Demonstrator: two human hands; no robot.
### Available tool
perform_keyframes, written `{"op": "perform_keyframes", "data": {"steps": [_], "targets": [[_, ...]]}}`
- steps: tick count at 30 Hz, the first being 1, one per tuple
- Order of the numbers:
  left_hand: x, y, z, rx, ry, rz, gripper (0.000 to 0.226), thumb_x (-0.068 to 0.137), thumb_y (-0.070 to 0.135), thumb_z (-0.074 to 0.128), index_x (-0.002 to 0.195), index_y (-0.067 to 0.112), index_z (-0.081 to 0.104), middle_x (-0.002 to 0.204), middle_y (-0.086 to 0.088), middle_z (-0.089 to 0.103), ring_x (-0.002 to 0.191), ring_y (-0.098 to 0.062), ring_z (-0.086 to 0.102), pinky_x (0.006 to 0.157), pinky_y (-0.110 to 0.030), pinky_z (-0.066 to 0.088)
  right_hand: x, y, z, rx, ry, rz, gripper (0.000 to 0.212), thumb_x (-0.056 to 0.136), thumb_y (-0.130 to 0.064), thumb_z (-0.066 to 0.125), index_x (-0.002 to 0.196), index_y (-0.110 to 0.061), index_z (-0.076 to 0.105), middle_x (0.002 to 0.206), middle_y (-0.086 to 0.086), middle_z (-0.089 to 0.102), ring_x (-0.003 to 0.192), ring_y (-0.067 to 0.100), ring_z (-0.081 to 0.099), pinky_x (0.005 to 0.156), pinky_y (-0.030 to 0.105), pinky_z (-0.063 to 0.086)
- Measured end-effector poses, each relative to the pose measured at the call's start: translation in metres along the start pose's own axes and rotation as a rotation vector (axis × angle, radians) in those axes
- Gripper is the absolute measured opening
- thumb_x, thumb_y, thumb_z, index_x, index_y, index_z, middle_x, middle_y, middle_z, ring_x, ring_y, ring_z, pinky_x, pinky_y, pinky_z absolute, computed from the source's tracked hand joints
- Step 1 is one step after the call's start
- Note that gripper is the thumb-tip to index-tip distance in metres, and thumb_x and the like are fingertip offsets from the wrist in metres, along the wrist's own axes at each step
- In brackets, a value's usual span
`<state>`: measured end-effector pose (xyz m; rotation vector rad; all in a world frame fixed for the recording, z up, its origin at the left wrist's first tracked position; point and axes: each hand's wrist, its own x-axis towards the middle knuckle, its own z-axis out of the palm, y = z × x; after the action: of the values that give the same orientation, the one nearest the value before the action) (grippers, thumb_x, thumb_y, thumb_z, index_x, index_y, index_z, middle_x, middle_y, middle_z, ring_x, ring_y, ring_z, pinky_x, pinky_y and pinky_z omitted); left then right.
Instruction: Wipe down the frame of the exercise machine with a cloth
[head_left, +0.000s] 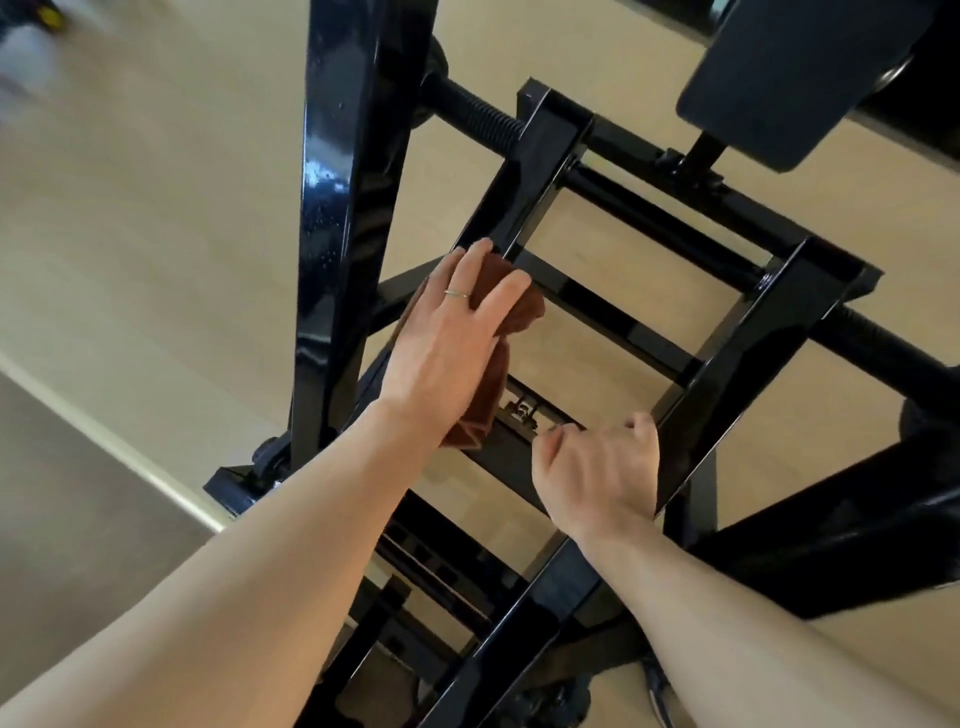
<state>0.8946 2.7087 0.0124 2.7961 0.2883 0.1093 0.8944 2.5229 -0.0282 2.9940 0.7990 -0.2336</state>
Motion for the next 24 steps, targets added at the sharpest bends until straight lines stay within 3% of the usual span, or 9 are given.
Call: {"op": "perform_keyframes", "data": {"steps": [6,9,10,14,16,18,20,22,24], "targets": [[0.095,0.012,-0.011,-0.065,0.095,0.009,0.067,0.1,0.026,0.065,0.156,0.027,0.029,0.164,-0.015,0.021,0.144,-0.037,0.035,0.105,-0.047,0.053,0.003,-0.002,0.005,0.062,0.032,0.043,0.067,0.101,-0.037,0.008,0.041,-0.019,0.033,0.033,-0.004,0.027,0.035,0.013,0.024,0.093,0.048,0.037],[0.119,0.009,-0.023,-0.253,0.15,0.028,0.053,0.105,0.022,0.055,0.154,0.016,0.033,0.156,-0.019,0.033,0.126,-0.018,0.049,0.1,-0.006,0.042,0.005,0.0,0.006,0.036,0.028,0.022,0.061,0.1,-0.037,0.022,0.042,-0.019,0.032,0.035,-0.005,0.022,0.036,0.013,0.021,0.094,0.048,0.035],[0.115,0.007,-0.021,-0.293,0.155,0.032,0.052,0.105,0.021,0.055,0.153,0.016,0.033,0.154,-0.018,0.035,0.123,-0.016,0.051,0.099,-0.005,0.041,0.005,-0.001,0.005,0.028,0.012,0.021,0.06,0.1,-0.037,0.024,0.043,-0.02,0.03,0.036,-0.006,0.021,0.037,0.013,0.021,0.094,0.048,0.036],[0.057,-0.001,0.005,-0.216,0.076,-0.051,0.069,0.099,0.012,0.065,0.15,0.035,0.024,0.16,-0.007,0.024,0.146,-0.034,0.037,0.106,-0.053,0.052,0.003,-0.001,0.001,-0.042,-0.05,-0.011,0.062,0.101,-0.037,0.02,0.043,-0.02,0.031,0.035,-0.005,0.023,0.038,0.01,0.018,0.097,0.047,0.036],[0.027,-0.007,0.014,-0.182,0.055,-0.12,0.079,0.095,0.008,0.07,0.151,0.038,0.023,0.162,0.001,0.018,0.149,-0.032,0.032,0.103,-0.055,0.053,0.002,0.001,-0.003,-0.087,-0.138,-0.011,0.064,0.102,-0.039,0.031,0.045,-0.015,0.043,0.034,-0.002,0.03,0.034,0.014,0.027,0.099,0.052,0.04],[0.004,-0.011,0.02,-0.173,0.059,-0.18,0.083,0.093,0.01,0.074,0.153,0.037,0.023,0.162,0.004,0.016,0.147,-0.028,0.032,0.102,-0.05,0.055,0.004,-0.001,-0.01,-0.027,-0.255,-0.053,0.042,0.098,-0.03,0.05,0.064,-0.008,0.063,0.037,0.002,0.038,0.034,0.018,0.038,0.095,0.056,0.046],[-0.005,-0.009,0.021,-0.204,0.069,-0.22,0.081,0.094,0.013,0.073,0.153,0.038,0.022,0.163,0.004,0.017,0.146,-0.027,0.033,0.102,-0.048,0.055,0.01,-0.011,-0.01,0.104,-0.366,0.004,0.05,0.1,-0.024,0.017,0.089,-0.015,0.065,0.046,0.001,0.044,0.04,0.019,0.041,0.084,0.047,0.048],[0.003,-0.007,0.017,-0.298,0.074,-0.248,0.073,0.1,0.016,0.065,0.149,0.043,0.019,0.161,0.002,0.02,0.145,-0.03,0.035,0.104,-0.051,0.053,0.02,-0.022,-0.002,0.283,-0.329,0.107,0.057,0.1,-0.031,0.004,0.085,-0.02,0.057,0.055,-0.002,0.051,0.045,0.015,0.045,0.057,0.028,0.037],[0.026,-0.006,0.008,-0.31,0.096,-0.198,0.064,0.102,0.019,0.057,0.149,0.038,0.018,0.162,-0.006,0.024,0.142,-0.034,0.04,0.105,-0.054,0.052,0.023,-0.031,0.006,0.272,-0.299,0.129,0.061,0.099,-0.044,0.002,0.072,-0.021,0.051,0.054,-0.003,0.051,0.042,0.009,0.044,0.044,0.023,0.026]]}}
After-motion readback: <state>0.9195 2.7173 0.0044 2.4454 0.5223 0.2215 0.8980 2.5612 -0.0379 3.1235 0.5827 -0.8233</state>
